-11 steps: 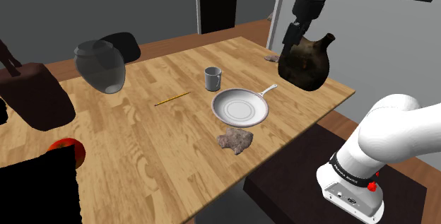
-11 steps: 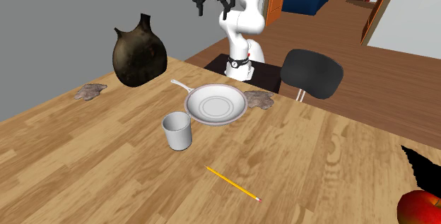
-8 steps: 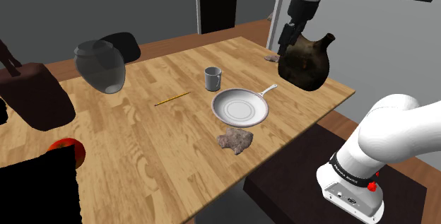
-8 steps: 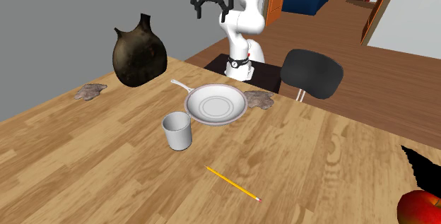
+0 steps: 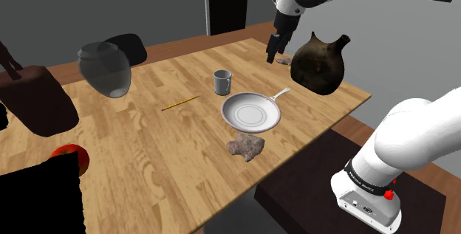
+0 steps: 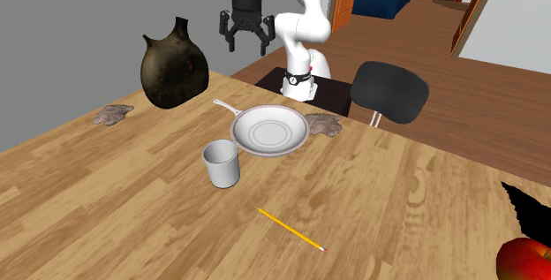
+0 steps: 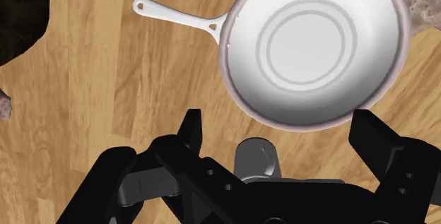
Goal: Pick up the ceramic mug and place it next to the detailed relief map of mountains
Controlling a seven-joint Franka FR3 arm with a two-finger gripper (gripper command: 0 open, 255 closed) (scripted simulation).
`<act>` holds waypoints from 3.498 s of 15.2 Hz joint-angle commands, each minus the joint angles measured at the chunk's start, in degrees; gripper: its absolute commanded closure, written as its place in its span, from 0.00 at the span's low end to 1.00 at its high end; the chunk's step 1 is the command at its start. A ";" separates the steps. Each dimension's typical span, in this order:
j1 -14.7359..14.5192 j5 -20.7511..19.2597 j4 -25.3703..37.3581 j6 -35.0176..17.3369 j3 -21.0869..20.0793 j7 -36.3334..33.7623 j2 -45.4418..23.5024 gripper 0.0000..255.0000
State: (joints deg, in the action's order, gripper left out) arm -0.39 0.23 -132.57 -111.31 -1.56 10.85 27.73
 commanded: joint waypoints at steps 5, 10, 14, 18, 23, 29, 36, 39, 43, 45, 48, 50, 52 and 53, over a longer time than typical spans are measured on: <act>-0.33 1.26 6.16 -6.80 0.87 2.34 -13.30 0.00; -0.51 2.71 13.35 -10.48 1.28 4.49 -24.54 0.00; -0.48 3.97 20.48 -12.08 1.27 6.15 -33.62 0.00; -0.32 5.10 28.96 -12.49 1.00 7.60 -42.86 0.00; -0.21 5.75 35.31 -13.24 0.62 8.44 -50.21 0.00; -0.39 5.87 34.23 -16.56 0.50 8.52 -52.43 0.00; -0.39 5.87 34.24 -16.54 0.49 8.51 -52.43 0.00; -0.39 5.87 34.24 -16.54 0.49 8.51 -52.43 1.00; -0.39 5.87 34.24 -16.54 0.49 8.51 -52.43 1.00; -0.39 5.87 34.25 -16.54 0.49 8.51 -52.44 1.00; -0.39 5.80 34.81 -15.30 0.52 8.38 -51.75 1.00; -0.39 5.73 35.44 -14.03 0.55 8.25 -51.10 1.00; -0.39 5.66 36.16 -12.73 0.57 8.12 -50.52 1.00; -0.39 5.62 36.52 -12.08 0.58 8.05 -50.23 1.00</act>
State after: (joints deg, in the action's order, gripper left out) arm -0.82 5.87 -96.43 -124.14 -1.01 18.91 -22.87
